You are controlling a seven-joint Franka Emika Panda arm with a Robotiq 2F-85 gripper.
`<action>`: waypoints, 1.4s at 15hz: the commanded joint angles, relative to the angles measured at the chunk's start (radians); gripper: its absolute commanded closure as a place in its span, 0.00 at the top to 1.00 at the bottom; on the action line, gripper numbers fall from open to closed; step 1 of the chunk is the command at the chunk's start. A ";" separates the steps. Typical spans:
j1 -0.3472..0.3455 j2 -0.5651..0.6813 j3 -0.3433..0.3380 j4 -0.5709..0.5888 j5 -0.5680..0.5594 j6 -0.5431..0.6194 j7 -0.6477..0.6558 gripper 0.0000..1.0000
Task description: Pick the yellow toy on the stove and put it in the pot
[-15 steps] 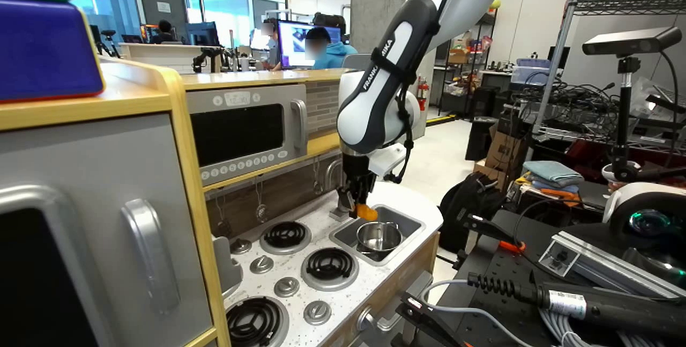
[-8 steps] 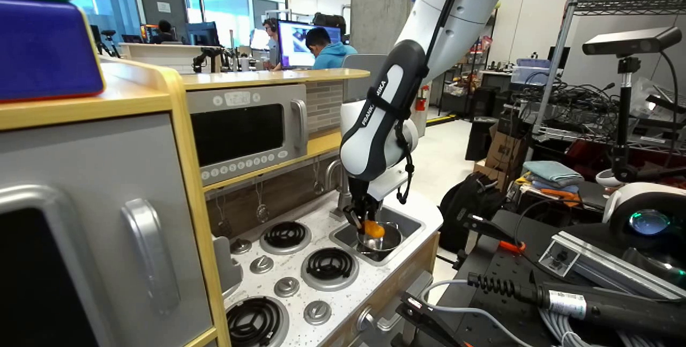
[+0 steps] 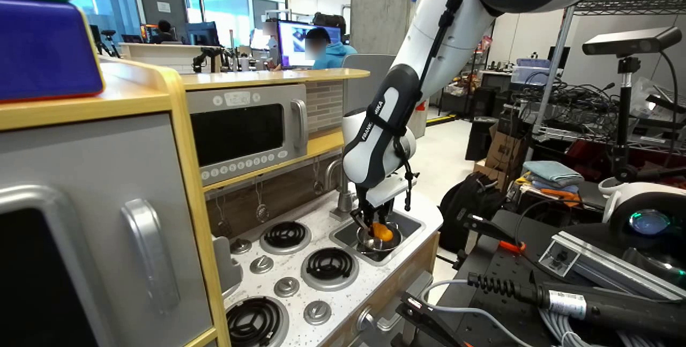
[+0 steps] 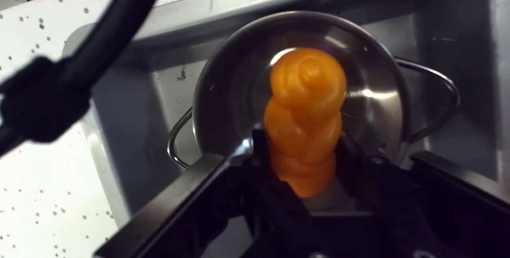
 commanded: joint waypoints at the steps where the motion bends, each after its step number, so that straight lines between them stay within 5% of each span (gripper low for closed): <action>1: 0.028 0.063 -0.021 0.084 0.033 -0.036 0.049 0.18; 3: 0.040 0.057 -0.017 0.076 0.029 -0.024 0.060 0.69; 5: 0.051 0.031 -0.009 0.051 0.022 -0.025 0.046 0.73; 9: 0.076 -0.028 -0.001 -0.018 0.003 -0.028 0.004 1.00; 15: 0.070 -0.218 -0.005 -0.215 -0.106 -0.192 -0.247 1.00; 20: -0.013 -0.413 0.033 -0.391 -0.199 -0.175 -0.522 1.00; 21: 0.022 -0.300 0.015 -0.287 -0.180 -0.173 -0.413 1.00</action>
